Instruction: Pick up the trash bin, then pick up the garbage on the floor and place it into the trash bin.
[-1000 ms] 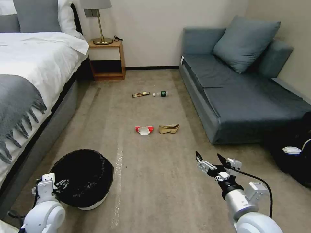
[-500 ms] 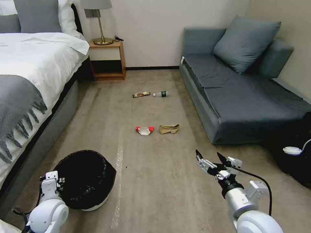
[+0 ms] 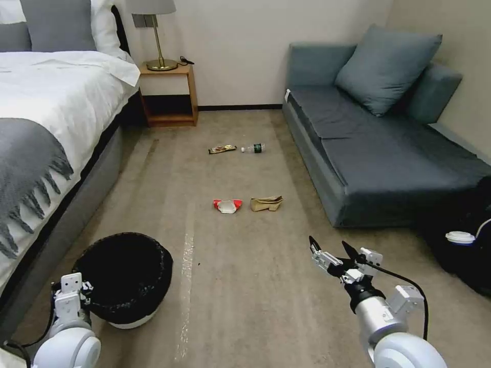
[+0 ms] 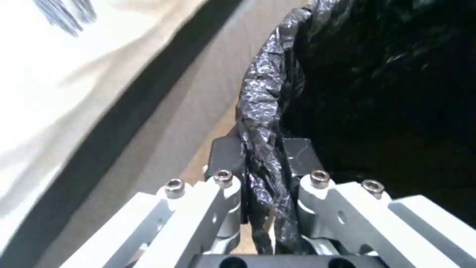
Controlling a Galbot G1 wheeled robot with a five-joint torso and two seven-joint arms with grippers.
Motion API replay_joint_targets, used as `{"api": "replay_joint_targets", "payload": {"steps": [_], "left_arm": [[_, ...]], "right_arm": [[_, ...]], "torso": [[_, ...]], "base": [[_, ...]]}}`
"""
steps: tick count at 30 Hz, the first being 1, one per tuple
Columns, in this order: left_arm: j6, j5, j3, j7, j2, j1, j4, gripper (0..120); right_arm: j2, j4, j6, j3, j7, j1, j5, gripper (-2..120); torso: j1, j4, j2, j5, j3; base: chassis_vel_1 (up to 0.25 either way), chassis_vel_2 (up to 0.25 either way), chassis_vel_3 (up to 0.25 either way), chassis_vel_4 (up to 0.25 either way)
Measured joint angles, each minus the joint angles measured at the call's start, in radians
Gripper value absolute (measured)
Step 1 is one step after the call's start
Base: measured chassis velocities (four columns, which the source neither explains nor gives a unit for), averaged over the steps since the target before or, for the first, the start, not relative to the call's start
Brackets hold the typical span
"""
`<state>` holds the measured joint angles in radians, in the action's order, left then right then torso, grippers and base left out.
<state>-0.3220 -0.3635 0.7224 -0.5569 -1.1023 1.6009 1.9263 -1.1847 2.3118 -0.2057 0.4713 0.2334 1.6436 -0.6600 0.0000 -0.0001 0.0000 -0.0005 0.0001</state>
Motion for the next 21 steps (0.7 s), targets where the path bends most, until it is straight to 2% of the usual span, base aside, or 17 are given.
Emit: {"api": "replay_joint_targets", "payload": {"steps": [5,12,21], "left_arm": [[0.012,0.064,0.012,-0.029,-0.018,0.027,0.046,0],[0.019,0.208,0.02,-0.089,-0.061,0.066,0.124,0],[0.05,0.308,0.003,-0.106,-0.093,0.082,0.148,0]], "right_arm": [[0.002,-0.002,0.009,0.0,-0.006,-0.003,-0.005,100],[0.001,-0.015,0.024,-0.001,-0.042,-0.01,-0.003,100],[0.006,-0.032,0.033,0.0,-0.063,-0.017,-0.003,100]], "torso": [[0.0,0.0001,0.0,0.0002,0.0],[0.0,0.0003,0.0,0.0006,0.0],[0.0,0.0002,0.0,0.0005,0.0]], "base": [[0.0,0.0,0.0,0.0],[0.0,0.0,0.0,0.0],[0.0,0.0,0.0,0.0]]}}
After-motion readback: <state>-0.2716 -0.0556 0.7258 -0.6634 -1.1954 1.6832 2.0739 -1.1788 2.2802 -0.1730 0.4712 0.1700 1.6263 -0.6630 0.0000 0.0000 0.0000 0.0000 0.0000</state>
